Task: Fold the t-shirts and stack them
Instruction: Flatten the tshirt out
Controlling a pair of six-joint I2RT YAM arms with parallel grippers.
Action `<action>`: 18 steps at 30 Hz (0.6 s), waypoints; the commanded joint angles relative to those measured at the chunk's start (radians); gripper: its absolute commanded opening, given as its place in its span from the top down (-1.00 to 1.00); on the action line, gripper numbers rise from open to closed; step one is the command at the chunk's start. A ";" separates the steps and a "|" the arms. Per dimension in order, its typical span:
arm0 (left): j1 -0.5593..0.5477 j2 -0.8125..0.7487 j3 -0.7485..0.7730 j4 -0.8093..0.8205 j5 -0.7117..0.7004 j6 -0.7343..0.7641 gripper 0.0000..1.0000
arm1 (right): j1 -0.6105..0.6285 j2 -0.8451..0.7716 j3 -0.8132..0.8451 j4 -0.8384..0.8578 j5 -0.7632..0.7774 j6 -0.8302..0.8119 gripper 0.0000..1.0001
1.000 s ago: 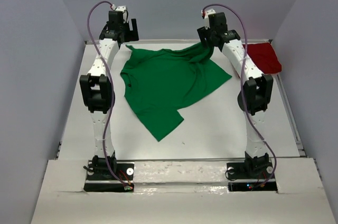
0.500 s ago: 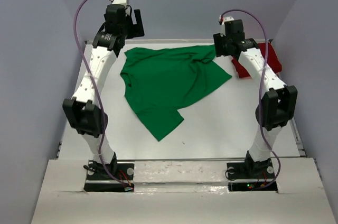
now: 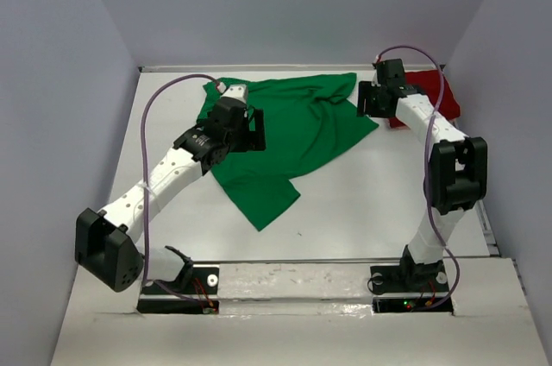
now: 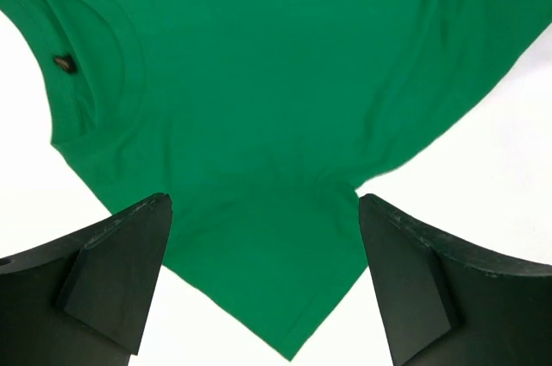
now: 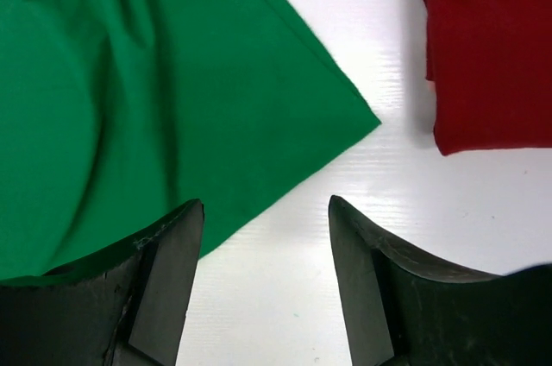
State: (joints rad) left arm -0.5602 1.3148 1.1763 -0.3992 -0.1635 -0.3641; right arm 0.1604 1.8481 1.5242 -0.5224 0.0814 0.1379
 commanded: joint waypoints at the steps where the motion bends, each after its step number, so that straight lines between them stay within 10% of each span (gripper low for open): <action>1: -0.058 -0.049 -0.032 0.063 -0.060 -0.055 -0.97 | -0.056 0.011 -0.013 0.039 -0.034 0.066 -0.35; 18: -0.110 -0.180 -0.067 0.014 -0.070 -0.082 -0.97 | -0.170 0.163 -0.007 0.067 -0.264 0.170 -0.31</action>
State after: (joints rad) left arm -0.6613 1.1774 1.1187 -0.3912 -0.2142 -0.4305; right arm -0.0055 1.9793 1.5066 -0.5079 -0.0975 0.2584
